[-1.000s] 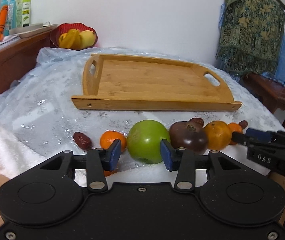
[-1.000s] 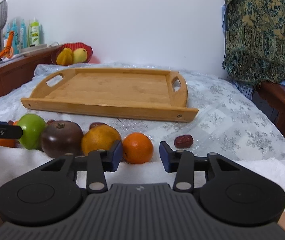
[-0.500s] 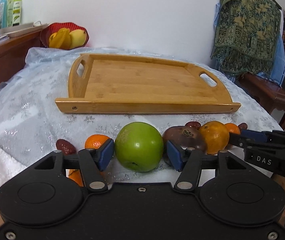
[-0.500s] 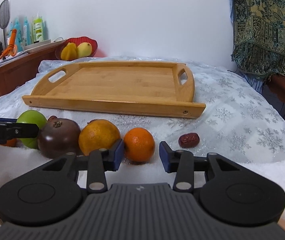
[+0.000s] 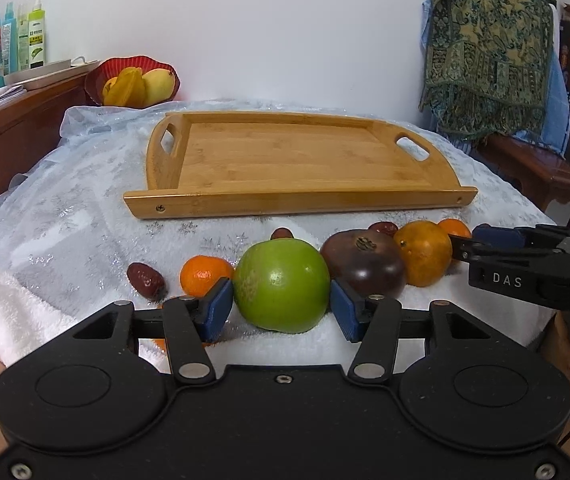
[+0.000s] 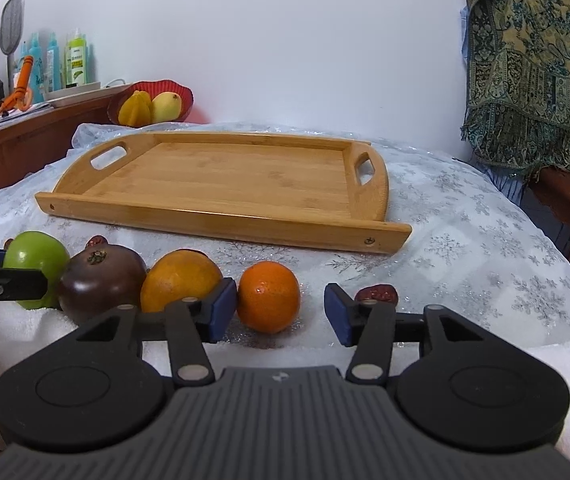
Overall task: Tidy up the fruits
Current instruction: 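Close the left gripper on the green apple while the right gripper grasps a mandarin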
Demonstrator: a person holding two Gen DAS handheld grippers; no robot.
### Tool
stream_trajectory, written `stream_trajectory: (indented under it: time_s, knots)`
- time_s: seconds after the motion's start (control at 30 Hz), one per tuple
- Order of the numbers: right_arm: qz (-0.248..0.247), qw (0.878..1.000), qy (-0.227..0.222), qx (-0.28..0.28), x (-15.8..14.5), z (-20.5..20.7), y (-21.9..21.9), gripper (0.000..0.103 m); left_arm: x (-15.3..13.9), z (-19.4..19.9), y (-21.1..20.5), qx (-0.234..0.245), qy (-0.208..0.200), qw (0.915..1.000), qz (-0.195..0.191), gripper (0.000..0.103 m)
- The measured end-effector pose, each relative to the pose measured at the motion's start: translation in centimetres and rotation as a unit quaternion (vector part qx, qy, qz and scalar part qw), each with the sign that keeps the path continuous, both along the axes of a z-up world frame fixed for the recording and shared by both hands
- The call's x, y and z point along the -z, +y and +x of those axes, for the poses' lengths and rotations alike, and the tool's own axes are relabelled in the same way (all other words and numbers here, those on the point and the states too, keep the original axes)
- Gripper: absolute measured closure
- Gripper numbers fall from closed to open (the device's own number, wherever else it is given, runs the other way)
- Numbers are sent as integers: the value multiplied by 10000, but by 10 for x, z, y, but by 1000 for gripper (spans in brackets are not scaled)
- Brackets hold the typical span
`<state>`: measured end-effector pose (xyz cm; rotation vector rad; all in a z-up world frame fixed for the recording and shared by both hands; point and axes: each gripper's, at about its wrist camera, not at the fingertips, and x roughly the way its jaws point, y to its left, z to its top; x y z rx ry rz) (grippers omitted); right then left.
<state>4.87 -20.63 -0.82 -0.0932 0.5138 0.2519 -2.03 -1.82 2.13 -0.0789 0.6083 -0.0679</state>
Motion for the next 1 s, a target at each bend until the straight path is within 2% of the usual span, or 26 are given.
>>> stream_trajectory:
  time_s: [0.17,0.27,0.43,0.53,0.83,0.9,1.0]
  knots:
    - [-71,9999,-6,-111,1,-7,4,57,5,7,7,-17,88,9998,-179,50]
    - [-151,9998,-31,-135,2,-8,6,56,8,14,9,-24,83,9997,-222,48]
    - [128,9997,198,-83,5,4,2,56,9,20,6,21,-102,9999,-38,48]
    - [277,9991,321,-53,11,9,-1,56,11,21,7,65,-259,9996,-54,47]
    - [196,9994,272,-32,10,-1,0,57,14,17,9,143,-424,9990,36,41]
    - [230,9994,275,-3,10,-3,-1,57,15,15,10,225,-357,9991,-48,46]
    - [248,9993,283,43,10,-5,-1,57,18,15,14,240,-294,9988,-299,47]
